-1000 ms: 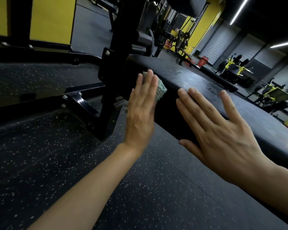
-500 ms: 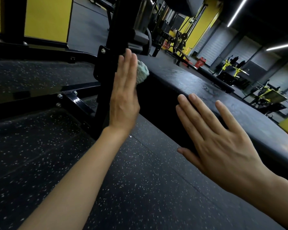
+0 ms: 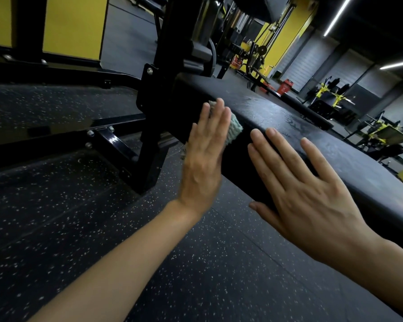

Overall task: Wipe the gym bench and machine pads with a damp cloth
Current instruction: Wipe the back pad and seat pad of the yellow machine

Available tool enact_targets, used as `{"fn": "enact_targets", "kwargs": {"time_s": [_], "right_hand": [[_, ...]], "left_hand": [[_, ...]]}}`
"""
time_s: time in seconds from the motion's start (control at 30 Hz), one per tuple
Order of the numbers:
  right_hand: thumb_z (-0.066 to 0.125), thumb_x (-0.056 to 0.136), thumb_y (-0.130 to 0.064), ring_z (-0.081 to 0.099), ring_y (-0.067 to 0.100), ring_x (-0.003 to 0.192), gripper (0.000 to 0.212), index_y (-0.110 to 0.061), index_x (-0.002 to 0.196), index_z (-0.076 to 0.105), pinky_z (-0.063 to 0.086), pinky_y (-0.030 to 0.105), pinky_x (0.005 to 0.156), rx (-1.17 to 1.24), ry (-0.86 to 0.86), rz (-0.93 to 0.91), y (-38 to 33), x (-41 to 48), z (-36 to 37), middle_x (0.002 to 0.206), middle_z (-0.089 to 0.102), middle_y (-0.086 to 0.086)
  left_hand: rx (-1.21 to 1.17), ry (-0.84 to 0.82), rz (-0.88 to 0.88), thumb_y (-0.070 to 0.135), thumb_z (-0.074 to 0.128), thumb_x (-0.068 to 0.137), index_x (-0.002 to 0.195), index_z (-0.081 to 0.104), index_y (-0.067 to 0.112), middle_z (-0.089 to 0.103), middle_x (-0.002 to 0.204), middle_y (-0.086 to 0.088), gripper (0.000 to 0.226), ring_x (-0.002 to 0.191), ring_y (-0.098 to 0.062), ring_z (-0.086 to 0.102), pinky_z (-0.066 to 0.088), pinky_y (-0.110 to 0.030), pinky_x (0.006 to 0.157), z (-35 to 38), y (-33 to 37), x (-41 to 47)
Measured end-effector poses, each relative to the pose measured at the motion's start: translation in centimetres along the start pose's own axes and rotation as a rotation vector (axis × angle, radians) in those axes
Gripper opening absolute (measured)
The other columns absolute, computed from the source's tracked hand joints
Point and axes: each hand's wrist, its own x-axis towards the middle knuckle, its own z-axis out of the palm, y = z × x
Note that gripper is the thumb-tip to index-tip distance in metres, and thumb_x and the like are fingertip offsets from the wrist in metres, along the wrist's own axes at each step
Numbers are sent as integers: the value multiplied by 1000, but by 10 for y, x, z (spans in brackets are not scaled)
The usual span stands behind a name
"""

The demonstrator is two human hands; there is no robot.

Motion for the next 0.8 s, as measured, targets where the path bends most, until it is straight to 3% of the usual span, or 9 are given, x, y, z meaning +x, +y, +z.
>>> {"fn": "enact_targets", "kwargs": {"time_s": [0.1,0.17,0.23,0.4,0.63,0.8], "right_hand": [[34,97,-49,10,27,152,78,-1,155,15,15,52,121,0,-12,-3,1,0,-2,164,9,14],[35,97,-47,10,27,152,77,-1,155,16,16,54,120,-3,-19,-10,2,-1,-3,164,9,14],[38,96,-46,11,27,152,77,-2,155,17,16,55,120,1,-21,-20,4,-3,-3,164,10,13],[46,90,-41,14,25,151,78,-3,154,22,16,55,120,5,3,-54,10,-13,-4,164,14,11],[48,89,-36,18,23,151,76,-5,154,26,18,55,119,37,20,-73,17,-21,-6,163,18,9],[48,88,-35,20,23,150,74,-5,153,29,20,56,118,64,30,-70,19,-24,-7,162,22,8]], "left_hand": [[14,-21,12,-3,40,101,150,26,-2,27,159,-18,50,151,-24,11,18,-51,123,5,7,-8],[63,-18,13,12,34,106,151,25,2,27,159,-15,47,151,-18,10,14,-47,124,2,5,-3],[118,-18,13,28,25,108,152,24,5,29,160,-12,50,151,-15,11,12,-49,123,-2,1,4],[101,-6,-27,40,28,104,153,25,9,27,161,-7,59,151,-17,10,8,-54,123,-1,1,15],[7,64,-11,29,35,104,148,34,2,37,155,-13,51,149,-21,15,16,-44,123,9,10,15],[-46,41,68,29,29,106,145,38,1,41,152,-15,49,149,-26,20,27,-50,118,18,27,0]]}}
